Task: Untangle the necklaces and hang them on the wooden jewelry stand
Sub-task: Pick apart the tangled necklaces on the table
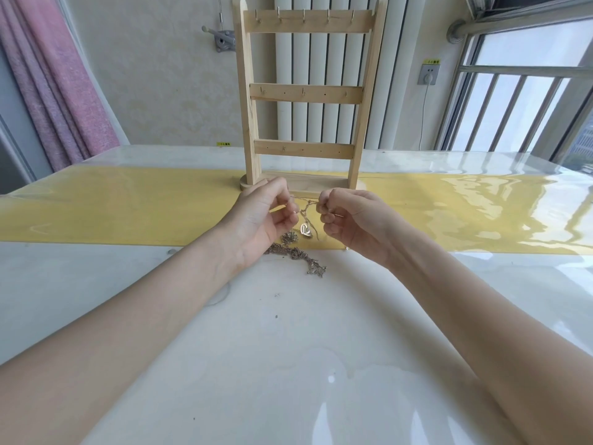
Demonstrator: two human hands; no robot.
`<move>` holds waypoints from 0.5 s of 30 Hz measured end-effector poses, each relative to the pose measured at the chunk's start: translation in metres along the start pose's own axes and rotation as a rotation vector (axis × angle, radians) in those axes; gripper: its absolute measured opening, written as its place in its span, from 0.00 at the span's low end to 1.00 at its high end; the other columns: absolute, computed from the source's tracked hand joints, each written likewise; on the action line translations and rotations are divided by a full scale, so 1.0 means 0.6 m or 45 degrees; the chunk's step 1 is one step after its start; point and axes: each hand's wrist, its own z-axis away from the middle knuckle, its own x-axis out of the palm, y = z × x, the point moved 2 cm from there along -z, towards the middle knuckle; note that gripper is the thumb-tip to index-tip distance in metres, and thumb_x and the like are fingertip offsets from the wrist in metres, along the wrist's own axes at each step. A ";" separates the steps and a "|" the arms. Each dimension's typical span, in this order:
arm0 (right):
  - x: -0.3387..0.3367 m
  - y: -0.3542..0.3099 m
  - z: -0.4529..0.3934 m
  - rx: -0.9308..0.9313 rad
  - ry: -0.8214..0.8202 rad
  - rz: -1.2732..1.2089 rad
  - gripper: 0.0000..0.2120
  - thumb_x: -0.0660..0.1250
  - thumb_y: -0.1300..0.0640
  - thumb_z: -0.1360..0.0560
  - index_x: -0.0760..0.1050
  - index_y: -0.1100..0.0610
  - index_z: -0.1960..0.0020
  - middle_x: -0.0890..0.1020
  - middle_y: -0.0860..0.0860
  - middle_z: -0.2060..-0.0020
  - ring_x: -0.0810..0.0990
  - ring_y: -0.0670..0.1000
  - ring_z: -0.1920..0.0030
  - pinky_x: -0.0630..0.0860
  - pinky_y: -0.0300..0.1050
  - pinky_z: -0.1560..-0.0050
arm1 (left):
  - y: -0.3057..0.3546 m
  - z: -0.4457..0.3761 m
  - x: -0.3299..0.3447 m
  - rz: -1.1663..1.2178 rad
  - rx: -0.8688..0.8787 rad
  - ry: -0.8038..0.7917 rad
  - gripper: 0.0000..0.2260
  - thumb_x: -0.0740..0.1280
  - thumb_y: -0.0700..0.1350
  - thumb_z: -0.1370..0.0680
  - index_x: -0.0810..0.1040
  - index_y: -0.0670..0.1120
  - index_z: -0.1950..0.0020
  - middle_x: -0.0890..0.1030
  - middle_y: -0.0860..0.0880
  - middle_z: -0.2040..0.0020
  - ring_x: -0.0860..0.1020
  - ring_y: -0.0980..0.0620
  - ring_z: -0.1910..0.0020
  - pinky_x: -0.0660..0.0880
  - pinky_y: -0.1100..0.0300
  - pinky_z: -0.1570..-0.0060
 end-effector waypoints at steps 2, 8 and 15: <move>-0.008 -0.002 -0.002 -0.015 0.055 -0.022 0.14 0.55 0.71 0.26 0.72 0.60 0.66 0.70 0.52 0.69 0.65 0.48 0.70 0.64 0.35 0.72 | 0.001 0.000 0.000 -0.044 -0.003 -0.005 0.09 0.57 0.32 0.26 0.66 0.45 0.62 0.68 0.48 0.68 0.67 0.56 0.77 0.67 0.67 0.75; -0.019 -0.007 -0.002 -0.054 0.110 -0.170 0.13 0.57 0.69 0.24 0.72 0.58 0.65 0.72 0.51 0.68 0.74 0.49 0.69 0.71 0.36 0.67 | -0.009 0.002 -0.002 -0.747 0.125 -0.039 0.10 0.65 0.32 0.26 0.71 0.47 0.57 0.71 0.51 0.71 0.64 0.57 0.77 0.62 0.66 0.73; -0.016 -0.004 -0.004 -0.139 0.084 -0.136 0.13 0.58 0.70 0.24 0.74 0.59 0.64 0.74 0.52 0.68 0.79 0.49 0.67 0.73 0.37 0.61 | -0.012 0.005 0.000 -0.862 0.165 0.008 0.06 0.64 0.40 0.22 0.74 0.47 0.59 0.72 0.52 0.74 0.63 0.59 0.80 0.62 0.69 0.76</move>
